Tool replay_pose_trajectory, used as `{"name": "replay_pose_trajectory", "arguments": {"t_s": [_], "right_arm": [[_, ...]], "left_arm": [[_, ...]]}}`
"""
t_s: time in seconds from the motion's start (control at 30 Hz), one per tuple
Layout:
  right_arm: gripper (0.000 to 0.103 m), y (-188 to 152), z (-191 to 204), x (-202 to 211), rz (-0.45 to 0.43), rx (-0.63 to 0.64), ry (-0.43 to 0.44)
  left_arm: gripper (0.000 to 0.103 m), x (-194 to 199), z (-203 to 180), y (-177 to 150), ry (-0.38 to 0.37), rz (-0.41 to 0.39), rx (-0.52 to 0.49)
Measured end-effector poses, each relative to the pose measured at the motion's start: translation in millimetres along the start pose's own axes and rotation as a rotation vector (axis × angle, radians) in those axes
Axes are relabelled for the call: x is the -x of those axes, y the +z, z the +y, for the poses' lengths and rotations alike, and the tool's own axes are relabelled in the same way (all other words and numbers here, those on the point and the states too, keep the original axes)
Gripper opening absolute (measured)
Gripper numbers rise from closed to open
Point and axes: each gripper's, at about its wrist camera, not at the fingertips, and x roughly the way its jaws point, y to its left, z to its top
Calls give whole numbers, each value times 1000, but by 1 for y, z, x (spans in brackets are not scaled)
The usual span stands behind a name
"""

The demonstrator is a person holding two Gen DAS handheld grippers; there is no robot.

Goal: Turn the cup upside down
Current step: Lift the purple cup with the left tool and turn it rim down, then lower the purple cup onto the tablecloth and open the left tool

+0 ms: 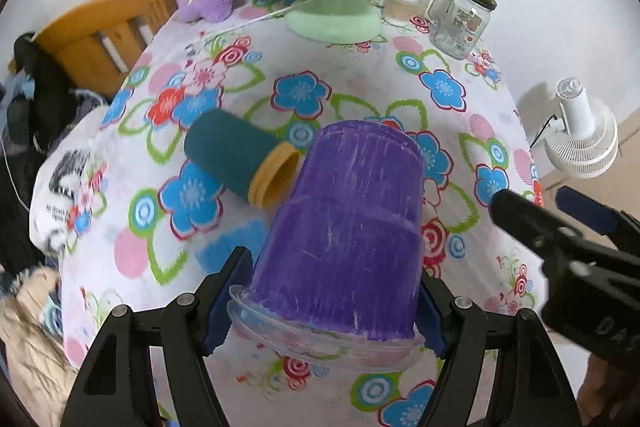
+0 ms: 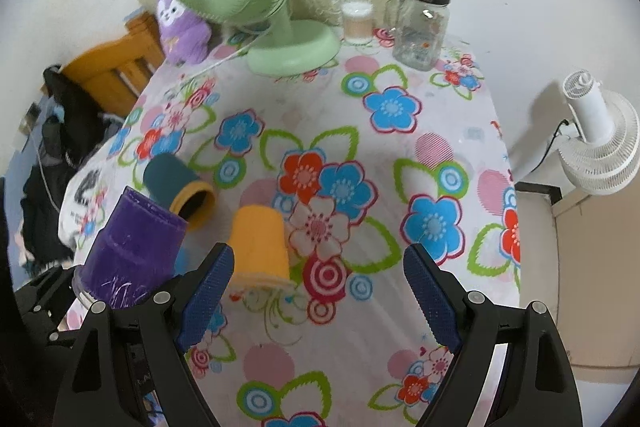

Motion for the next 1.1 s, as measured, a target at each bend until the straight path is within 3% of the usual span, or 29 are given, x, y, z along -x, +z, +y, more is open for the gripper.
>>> {"name": "replay_pose_trajectory", "arguments": {"t_s": [0.33, 0.63, 0.97, 1.1], "right_arm": [[89, -26, 3, -25, 78, 4, 9], [89, -49, -10, -56, 172, -11, -10], [89, -59, -9, -76, 220, 16, -1], [89, -61, -6, -78, 226, 15, 2]], "left_arm": [[76, -20, 3, -30, -26, 42, 83], [76, -62, -11, -60, -66, 150, 108], [77, -81, -10, -77, -36, 183, 118], [81, -81, -8, -80, -70, 177, 119]]}}
